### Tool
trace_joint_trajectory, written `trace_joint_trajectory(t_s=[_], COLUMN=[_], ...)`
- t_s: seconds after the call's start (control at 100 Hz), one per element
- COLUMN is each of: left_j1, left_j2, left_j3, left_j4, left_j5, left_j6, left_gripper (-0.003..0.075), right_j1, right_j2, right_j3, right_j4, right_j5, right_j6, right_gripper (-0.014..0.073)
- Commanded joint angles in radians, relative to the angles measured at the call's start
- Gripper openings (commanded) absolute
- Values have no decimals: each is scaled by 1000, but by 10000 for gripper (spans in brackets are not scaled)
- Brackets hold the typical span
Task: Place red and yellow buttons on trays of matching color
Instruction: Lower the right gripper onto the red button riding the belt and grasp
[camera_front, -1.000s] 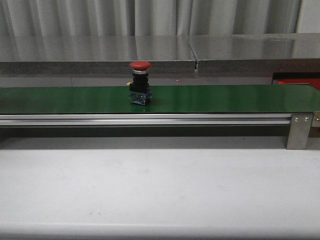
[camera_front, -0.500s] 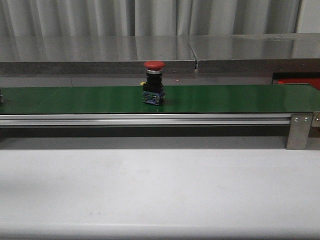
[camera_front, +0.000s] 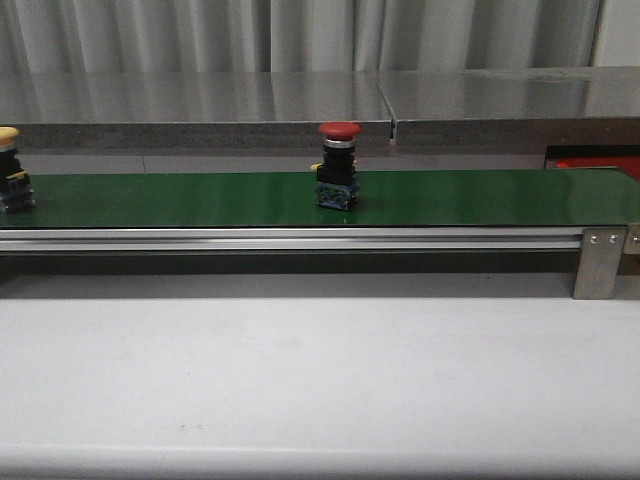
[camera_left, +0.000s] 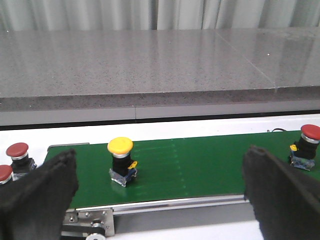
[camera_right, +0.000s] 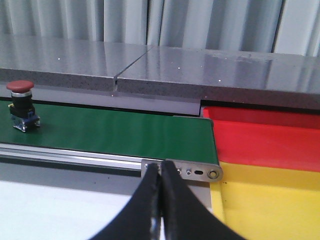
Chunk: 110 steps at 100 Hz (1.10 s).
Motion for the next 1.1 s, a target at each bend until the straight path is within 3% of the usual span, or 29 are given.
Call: trace_joint_trajectory(t_s=[0.0,0.12,0.24,0.59,0.76,0.99,1.09], left_j1=[-6,-6,-6,-6,-6,-6,-6], left_j2=[-86,-208,-262,-263,-263,-263,-263], left_j3=[38,97,113,113,113,113,113], left_j4=[-13,-13,-13,-13,-13,-13,-13], left_j5=[-82,-77,-79,-77,-77,-77,-77], left_j6=[-2,-2,-2,-2,-2,-2,-2], left_gripper=[521,279,-22,-19,-19,-19,-19], right_j1=[-5,-5,-5,-5,-5,-2,9], right_j2=[-13,-10,38,558,802,1028,1098], right_j3=[-24,-62,-121,-617,-850,-992,-1029], right_j4=[-2,-1,33,78,143,214,217], right_j5=[-112,-103,-73,428,490,500,540], right_j6=[-2,-2,-2,-2,-2,-10,-42], right_gripper=[-118,-118,-118,-118,-118,-111,-35])
